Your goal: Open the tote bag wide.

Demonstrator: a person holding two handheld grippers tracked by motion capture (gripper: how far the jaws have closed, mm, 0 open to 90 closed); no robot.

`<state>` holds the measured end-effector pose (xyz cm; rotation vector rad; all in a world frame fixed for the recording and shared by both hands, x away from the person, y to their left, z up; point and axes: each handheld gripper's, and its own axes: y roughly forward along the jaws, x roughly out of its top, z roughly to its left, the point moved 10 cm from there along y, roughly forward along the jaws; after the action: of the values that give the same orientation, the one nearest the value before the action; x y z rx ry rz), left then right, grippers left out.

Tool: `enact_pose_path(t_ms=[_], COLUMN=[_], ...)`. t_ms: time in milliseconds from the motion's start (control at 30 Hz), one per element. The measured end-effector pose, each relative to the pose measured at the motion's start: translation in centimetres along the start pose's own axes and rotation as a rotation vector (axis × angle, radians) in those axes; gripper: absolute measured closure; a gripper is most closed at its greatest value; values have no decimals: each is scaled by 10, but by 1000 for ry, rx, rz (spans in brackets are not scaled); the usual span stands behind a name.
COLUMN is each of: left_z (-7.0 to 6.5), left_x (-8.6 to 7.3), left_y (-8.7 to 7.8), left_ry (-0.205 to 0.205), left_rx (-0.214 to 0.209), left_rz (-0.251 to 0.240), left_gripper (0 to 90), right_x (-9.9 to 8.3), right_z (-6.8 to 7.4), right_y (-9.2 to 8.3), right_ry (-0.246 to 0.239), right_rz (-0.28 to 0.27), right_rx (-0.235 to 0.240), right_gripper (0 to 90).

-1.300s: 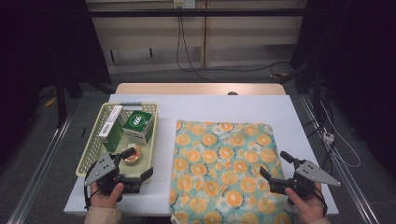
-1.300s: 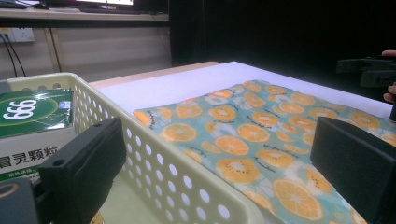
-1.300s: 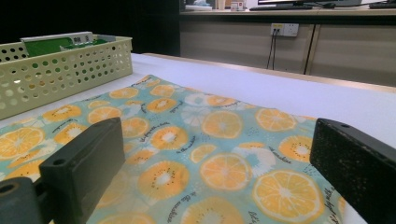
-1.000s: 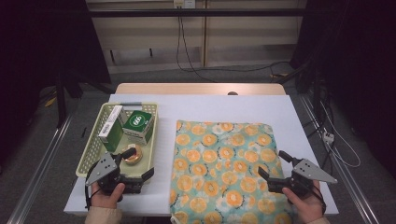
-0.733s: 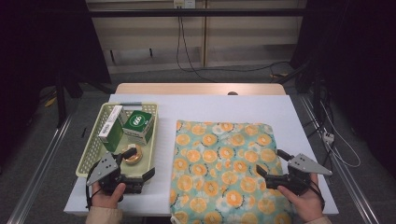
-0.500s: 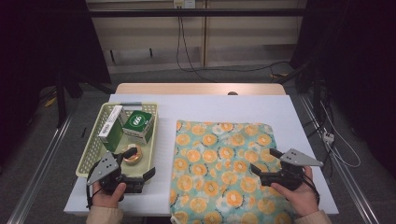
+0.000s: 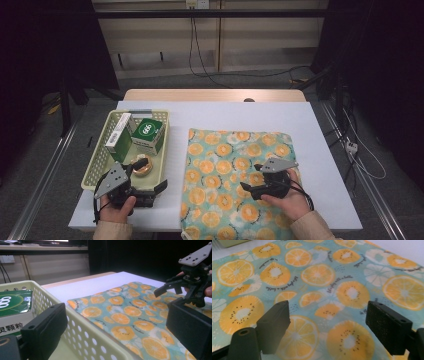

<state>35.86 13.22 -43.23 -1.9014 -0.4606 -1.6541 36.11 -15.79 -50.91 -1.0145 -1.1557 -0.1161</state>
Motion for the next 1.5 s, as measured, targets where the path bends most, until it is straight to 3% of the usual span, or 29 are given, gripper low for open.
enact_pose_path(t_ms=[200, 467, 567, 700, 933, 1033, 1167, 1400, 1433, 1500], left_z=[-2, -2, -2, -3, -5, -6, -7, -8, -9, -9], left_x=[0, -1, -1, -1, 1, 1, 1, 0, 0, 1], left_y=[0, 2, 3, 2, 2, 3, 4, 6, 6, 6], left_ry=[2, 1, 2, 7, 10, 13, 15, 22, 23, 27], left_rx=[-4, -3, -5, -4, -5, -4, -9, -13, -14, -13], left_rz=[5, 6, 8, 12, 3, 9, 8, 17, 18, 14], left_gripper=[32, 32, 32, 32, 32, 32, 32, 32, 32, 32], right_x=[-10, -14, -15, -14, -13, -12, -11, -10, -9, -9], right_z=[12, 20, 20, 14, 14, 17, 17, 17, 17, 17], right_y=[10, 12, 14, 12, 13, 13, 14, 16, 16, 17], right_ry=[-17, -45, -52, -48, -52, -68, -54, -73, -79, -89], right_rz=[56, 91, 101, 92, 130, 150, 150, 144, 140, 138], right_rx=[37, 69, 57, 36, 17, 39, 39, 32, 32, 28], right_gripper=[208, 243, 261, 440, 512, 626, 707, 842, 900, 900])
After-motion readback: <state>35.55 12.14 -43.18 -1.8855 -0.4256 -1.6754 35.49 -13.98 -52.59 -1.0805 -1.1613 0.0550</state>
